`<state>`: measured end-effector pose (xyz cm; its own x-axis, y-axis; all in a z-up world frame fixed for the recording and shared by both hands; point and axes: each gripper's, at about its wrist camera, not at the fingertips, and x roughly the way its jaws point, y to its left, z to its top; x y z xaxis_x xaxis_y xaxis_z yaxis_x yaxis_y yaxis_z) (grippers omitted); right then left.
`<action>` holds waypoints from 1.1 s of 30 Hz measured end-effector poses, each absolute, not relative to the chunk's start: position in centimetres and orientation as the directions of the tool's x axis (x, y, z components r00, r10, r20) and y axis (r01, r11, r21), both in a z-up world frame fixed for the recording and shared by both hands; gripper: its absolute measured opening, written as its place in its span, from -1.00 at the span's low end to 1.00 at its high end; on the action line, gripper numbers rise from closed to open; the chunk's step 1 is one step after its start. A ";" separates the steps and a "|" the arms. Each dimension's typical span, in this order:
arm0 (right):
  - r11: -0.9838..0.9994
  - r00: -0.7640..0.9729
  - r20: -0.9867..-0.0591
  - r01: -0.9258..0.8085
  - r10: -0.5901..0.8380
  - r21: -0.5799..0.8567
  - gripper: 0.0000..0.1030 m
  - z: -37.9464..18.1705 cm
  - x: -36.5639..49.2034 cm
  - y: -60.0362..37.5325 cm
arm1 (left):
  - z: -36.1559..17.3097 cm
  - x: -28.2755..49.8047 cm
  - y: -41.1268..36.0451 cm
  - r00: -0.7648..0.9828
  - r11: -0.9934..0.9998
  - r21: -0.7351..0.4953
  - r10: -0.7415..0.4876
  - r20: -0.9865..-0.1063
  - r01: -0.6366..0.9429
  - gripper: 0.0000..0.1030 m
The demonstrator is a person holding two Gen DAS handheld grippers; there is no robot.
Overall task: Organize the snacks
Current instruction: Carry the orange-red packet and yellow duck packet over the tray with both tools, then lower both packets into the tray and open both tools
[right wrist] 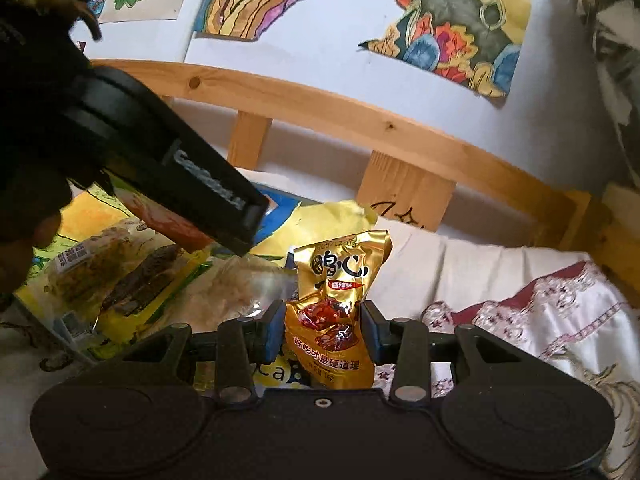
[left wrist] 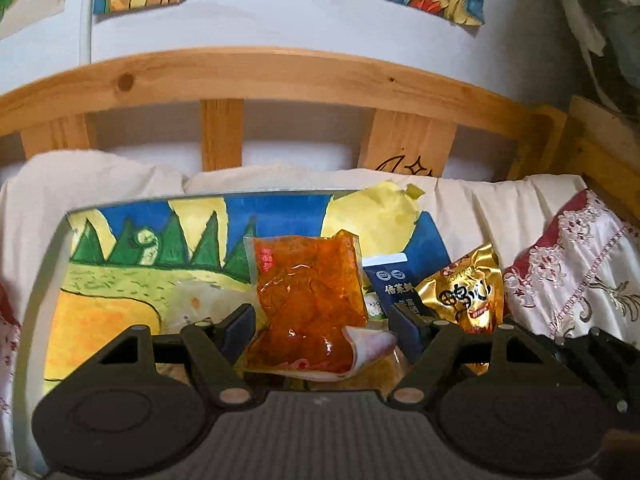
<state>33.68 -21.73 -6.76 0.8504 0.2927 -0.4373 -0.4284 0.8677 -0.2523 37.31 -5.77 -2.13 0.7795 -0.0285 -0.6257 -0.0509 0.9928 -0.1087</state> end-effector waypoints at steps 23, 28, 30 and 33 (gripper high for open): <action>0.868 0.849 -0.445 -0.425 0.284 -0.258 0.29 -7.4 34.1 -21.7 | -2.9 37.8 -5.3 0.764 0.979 -0.164 -0.016 -0.645 -0.118 0.77; 0.873 0.861 -0.426 -0.412 0.278 -0.262 0.59 -7.2 33.8 -22.0 | -2.0 36.7 -4.9 0.790 0.979 -0.165 -0.004 -0.612 -0.123 0.95; 0.875 0.868 -0.416 -0.402 0.270 -0.270 0.72 -7.0 33.6 -22.0 | -1.6 36.2 -4.8 0.800 0.979 -0.161 0.005 -0.601 -0.127 0.95; 0.881 0.875 -0.405 -0.390 0.264 -0.268 0.75 -6.6 33.3 -22.3 | -0.9 35.3 -4.3 0.811 0.975 -0.168 0.017 -0.585 -0.142 0.98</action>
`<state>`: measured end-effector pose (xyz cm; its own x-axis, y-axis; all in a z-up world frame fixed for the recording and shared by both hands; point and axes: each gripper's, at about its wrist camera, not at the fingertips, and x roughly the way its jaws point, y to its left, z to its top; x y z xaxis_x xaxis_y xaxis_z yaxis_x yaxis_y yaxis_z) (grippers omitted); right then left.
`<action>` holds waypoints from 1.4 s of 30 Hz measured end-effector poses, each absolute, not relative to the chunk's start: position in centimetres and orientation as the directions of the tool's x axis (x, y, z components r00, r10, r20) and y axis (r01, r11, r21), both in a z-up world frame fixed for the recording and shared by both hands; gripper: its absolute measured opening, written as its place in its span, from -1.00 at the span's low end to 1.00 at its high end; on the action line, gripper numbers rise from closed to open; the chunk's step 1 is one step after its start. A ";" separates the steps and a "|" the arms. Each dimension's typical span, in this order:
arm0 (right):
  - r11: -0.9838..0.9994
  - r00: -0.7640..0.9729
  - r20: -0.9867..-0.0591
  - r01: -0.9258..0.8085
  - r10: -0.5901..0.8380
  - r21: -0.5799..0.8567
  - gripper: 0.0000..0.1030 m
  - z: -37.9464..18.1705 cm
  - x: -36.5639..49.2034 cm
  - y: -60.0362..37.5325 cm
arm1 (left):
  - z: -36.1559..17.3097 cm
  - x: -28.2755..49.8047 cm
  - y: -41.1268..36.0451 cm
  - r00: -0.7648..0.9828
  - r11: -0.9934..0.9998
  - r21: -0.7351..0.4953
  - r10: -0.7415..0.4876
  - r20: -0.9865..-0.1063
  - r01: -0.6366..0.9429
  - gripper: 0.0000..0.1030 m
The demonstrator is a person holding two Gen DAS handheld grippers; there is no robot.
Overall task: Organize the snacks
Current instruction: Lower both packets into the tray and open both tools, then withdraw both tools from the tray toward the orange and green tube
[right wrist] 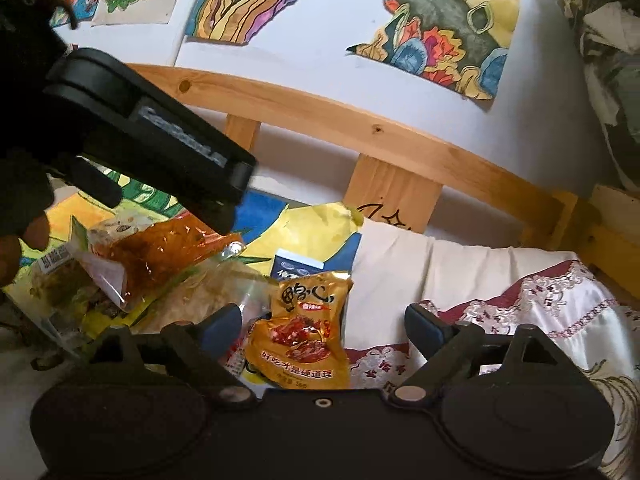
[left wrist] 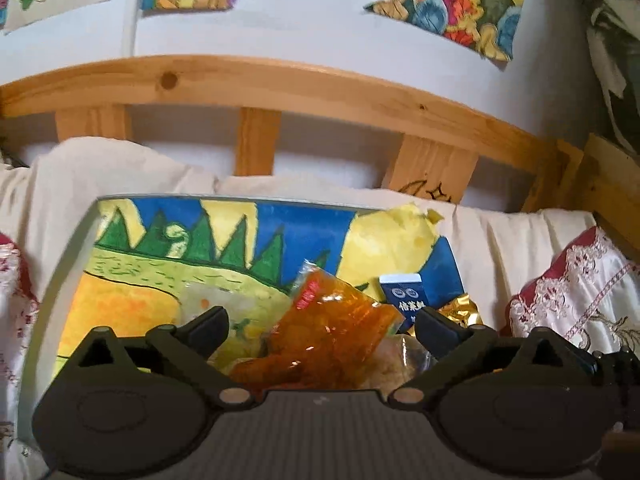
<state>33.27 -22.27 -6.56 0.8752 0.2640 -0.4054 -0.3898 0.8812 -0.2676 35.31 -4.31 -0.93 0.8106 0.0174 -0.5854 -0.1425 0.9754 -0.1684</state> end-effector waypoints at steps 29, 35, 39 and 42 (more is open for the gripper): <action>0.940 0.923 -0.251 -0.324 0.290 -0.104 0.99 0.3 21.3 -25.5 | 3.8 19.1 -0.2 0.874 0.977 -0.076 0.144 -0.464 -0.202 0.99; 0.933 0.915 -0.286 -0.332 0.284 -0.136 0.99 0.0 17.8 -25.5 | 3.2 14.9 -0.3 0.886 0.978 -0.046 0.164 -0.434 -0.204 0.99; 0.934 0.905 -0.321 -0.334 0.279 -0.129 0.99 -0.2 15.7 -25.7 | 2.5 12.6 -0.5 0.883 0.981 -0.041 0.154 -0.444 -0.191 0.99; 0.933 0.891 -0.352 -0.342 0.286 -0.109 0.99 -0.3 14.1 -25.7 | 1.9 11.1 -0.5 0.881 0.978 -0.050 0.157 -0.446 -0.200 0.99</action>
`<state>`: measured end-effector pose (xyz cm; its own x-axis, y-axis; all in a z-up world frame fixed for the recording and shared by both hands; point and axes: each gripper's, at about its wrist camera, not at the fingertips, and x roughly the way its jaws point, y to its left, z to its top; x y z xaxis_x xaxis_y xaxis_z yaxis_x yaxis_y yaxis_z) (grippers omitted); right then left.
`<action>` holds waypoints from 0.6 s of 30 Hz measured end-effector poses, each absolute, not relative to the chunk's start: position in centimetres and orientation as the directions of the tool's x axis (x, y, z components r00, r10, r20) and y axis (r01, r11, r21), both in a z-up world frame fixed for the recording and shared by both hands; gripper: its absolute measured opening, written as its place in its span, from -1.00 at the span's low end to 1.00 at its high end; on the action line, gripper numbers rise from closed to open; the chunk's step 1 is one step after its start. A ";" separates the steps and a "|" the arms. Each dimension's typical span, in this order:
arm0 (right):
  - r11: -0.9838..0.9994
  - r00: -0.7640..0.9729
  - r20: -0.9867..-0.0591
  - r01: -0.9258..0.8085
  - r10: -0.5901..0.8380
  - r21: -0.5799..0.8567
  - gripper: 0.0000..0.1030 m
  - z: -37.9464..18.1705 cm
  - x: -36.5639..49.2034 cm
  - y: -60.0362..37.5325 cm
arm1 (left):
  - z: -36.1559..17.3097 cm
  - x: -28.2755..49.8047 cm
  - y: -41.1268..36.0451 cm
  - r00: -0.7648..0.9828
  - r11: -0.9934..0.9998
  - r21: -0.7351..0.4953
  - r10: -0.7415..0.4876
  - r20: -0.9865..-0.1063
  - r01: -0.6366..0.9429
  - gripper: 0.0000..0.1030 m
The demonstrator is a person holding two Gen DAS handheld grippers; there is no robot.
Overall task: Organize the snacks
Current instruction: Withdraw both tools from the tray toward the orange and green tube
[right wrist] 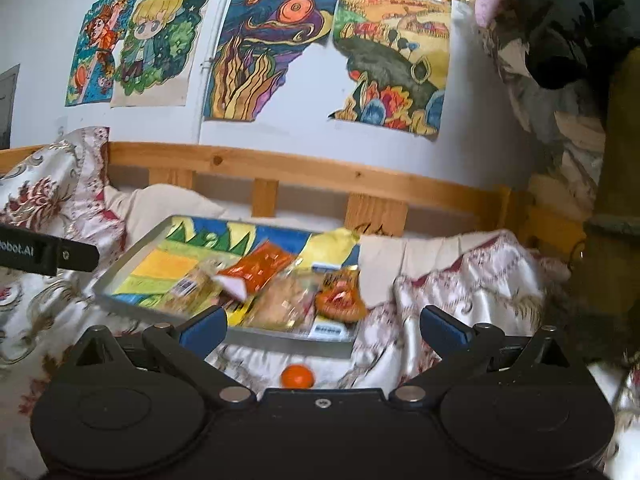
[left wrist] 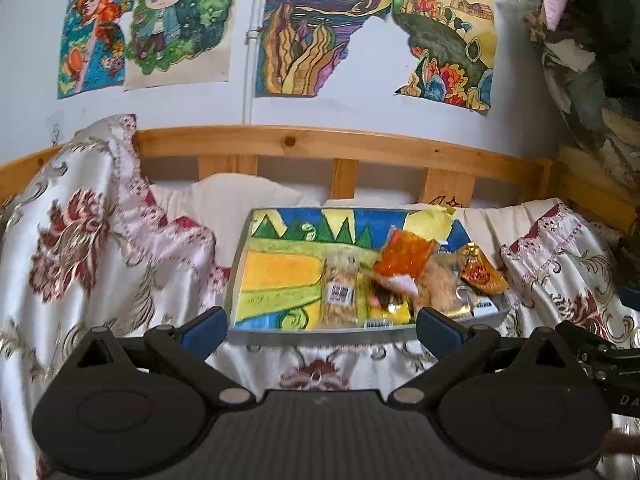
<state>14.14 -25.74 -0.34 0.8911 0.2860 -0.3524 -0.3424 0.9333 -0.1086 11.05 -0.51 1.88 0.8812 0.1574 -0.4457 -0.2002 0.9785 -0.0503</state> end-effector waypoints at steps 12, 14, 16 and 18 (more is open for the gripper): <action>0.934 0.849 -0.437 -0.353 0.297 -0.051 0.99 -0.9 9.6 -25.9 | -1.1 7.4 0.6 0.833 0.978 -0.090 0.112 -0.541 -0.189 0.99; 0.931 0.833 -0.466 -0.361 0.298 -0.050 0.99 -1.1 9.7 -25.8 | -2.0 7.1 0.7 0.808 0.981 -0.069 0.108 -0.579 -0.180 0.99; 0.930 0.820 -0.493 -0.364 0.292 -0.055 0.99 -1.3 9.8 -25.6 | -2.6 6.8 0.7 0.790 0.983 -0.053 0.111 -0.603 -0.178 0.99; 0.928 0.809 -0.511 -0.369 0.291 -0.055 0.99 -1.5 9.9 -25.4 | -2.9 6.4 0.8 0.781 0.982 -0.051 0.112 -0.615 -0.180 0.99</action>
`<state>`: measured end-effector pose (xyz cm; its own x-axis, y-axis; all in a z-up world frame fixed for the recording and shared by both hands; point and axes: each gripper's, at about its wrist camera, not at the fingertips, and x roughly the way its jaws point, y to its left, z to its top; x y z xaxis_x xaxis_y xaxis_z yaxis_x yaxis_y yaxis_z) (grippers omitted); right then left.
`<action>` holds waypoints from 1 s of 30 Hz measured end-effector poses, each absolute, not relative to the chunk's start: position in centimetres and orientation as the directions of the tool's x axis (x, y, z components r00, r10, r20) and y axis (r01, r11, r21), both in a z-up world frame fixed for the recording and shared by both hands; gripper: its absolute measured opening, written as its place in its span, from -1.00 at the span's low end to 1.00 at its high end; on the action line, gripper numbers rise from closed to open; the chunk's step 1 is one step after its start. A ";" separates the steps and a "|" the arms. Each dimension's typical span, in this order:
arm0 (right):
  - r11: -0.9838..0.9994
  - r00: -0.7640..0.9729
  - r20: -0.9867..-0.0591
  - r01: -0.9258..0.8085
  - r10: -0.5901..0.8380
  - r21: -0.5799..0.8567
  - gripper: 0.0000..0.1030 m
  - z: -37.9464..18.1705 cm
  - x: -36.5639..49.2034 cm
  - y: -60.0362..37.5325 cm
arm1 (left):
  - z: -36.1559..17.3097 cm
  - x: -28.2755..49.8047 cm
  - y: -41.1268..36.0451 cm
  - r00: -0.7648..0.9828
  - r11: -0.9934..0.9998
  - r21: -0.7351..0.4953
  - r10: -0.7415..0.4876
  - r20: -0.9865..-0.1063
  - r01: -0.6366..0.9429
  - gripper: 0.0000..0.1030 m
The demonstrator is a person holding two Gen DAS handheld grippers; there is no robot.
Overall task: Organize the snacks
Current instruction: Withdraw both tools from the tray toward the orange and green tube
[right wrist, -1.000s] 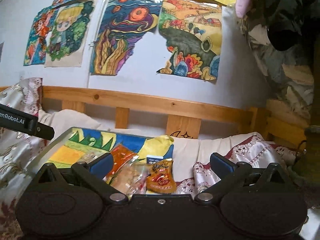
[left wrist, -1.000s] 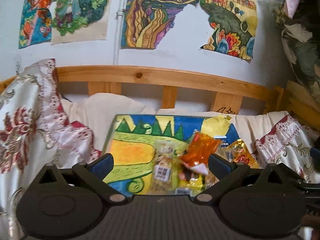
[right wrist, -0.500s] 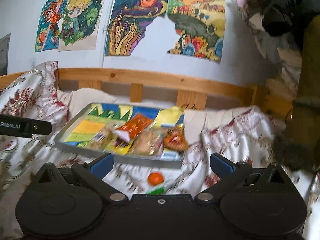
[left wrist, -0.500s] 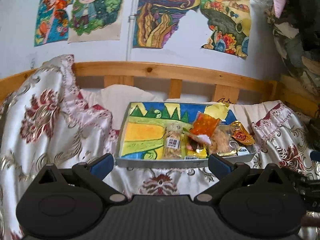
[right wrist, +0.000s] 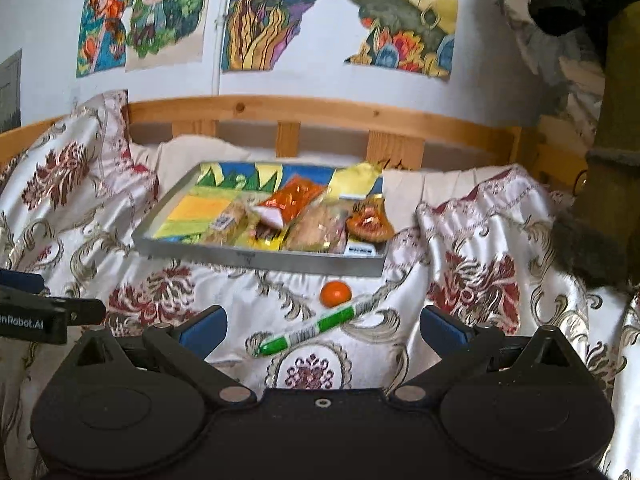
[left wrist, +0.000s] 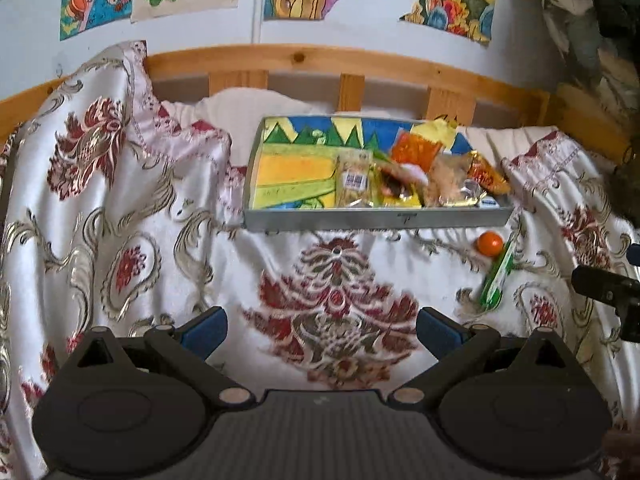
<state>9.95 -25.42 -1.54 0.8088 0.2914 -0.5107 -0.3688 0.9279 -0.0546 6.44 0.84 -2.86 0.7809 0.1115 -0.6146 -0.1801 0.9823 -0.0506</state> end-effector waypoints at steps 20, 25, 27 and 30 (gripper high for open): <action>0.921 0.712 -0.618 -0.386 0.335 0.054 0.99 -2.2 13.5 -25.9 | -2.4 8.1 -0.4 0.790 0.983 -0.088 0.075 -0.608 -0.161 0.99; 0.894 0.700 -0.611 -0.447 0.370 0.029 0.99 -2.0 15.8 -25.9 | -3.0 10.0 -0.5 0.772 0.986 -0.135 -0.011 -0.636 -0.097 0.99; 0.881 0.713 -0.594 -0.472 0.374 -0.013 0.99 -2.2 16.7 -25.9 | -3.4 10.8 -0.7 0.760 0.987 -0.143 -0.033 -0.648 -0.079 0.99; 0.861 0.715 -0.579 -0.506 0.393 -0.040 0.99 -2.8 18.3 -26.1 | -3.9 12.2 -1.4 0.754 0.986 -0.158 -0.068 -0.653 -0.048 0.99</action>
<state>18.31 -26.10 -2.77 0.7145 0.3931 -0.5787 -0.5062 0.8615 -0.0399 12.20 -1.42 -3.94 0.7545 -0.0678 -0.6528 -0.0483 0.9862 -0.1583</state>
